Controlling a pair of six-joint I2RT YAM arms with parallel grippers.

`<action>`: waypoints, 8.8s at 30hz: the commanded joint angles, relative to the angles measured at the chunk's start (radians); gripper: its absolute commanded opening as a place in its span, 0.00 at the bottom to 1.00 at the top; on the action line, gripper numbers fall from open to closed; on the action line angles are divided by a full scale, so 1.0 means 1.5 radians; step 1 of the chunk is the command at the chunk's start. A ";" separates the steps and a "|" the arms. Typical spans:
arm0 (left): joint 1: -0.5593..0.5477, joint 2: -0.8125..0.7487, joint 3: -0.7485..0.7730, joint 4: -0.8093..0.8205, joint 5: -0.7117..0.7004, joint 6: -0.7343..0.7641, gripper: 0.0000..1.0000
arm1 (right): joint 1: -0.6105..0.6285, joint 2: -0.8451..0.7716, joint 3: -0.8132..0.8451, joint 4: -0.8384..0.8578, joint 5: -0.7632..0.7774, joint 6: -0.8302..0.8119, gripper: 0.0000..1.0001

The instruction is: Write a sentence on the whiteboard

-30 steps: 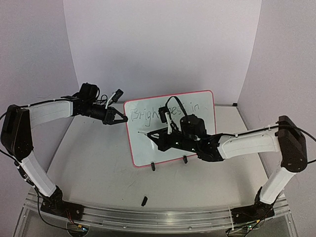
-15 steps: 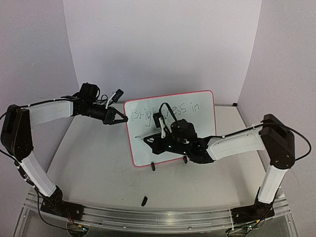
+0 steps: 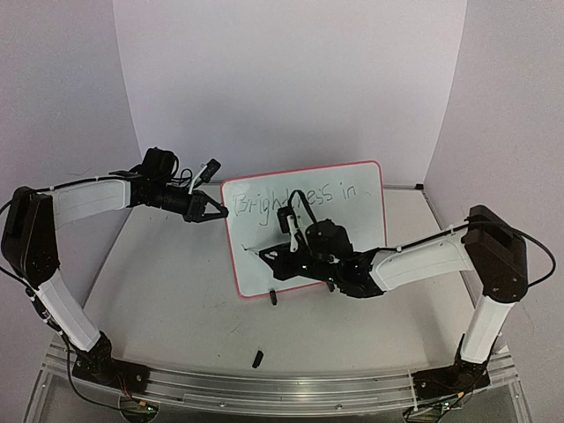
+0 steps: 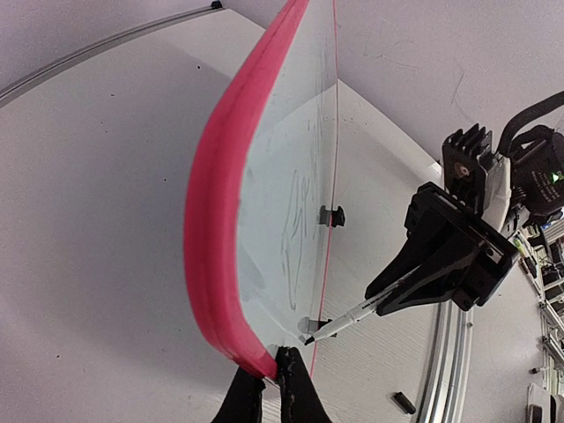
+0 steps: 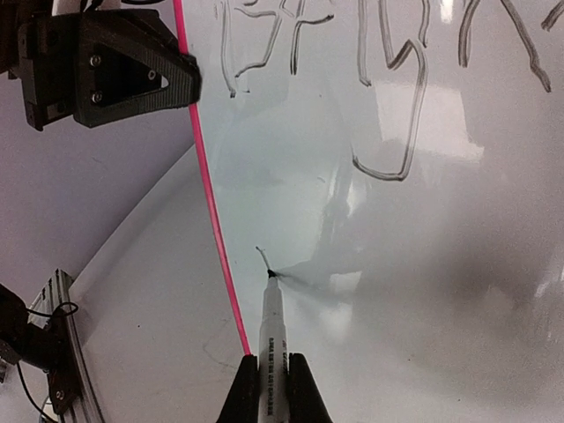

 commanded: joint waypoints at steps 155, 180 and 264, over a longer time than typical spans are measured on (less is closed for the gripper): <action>-0.024 0.005 0.005 -0.022 -0.060 0.087 0.00 | -0.015 -0.049 0.011 -0.086 0.053 0.017 0.00; -0.027 0.002 0.005 -0.022 -0.059 0.086 0.00 | -0.015 -0.095 -0.014 -0.079 0.040 -0.017 0.00; -0.028 0.004 0.006 -0.023 -0.061 0.087 0.00 | -0.021 -0.118 -0.071 -0.114 0.110 0.031 0.00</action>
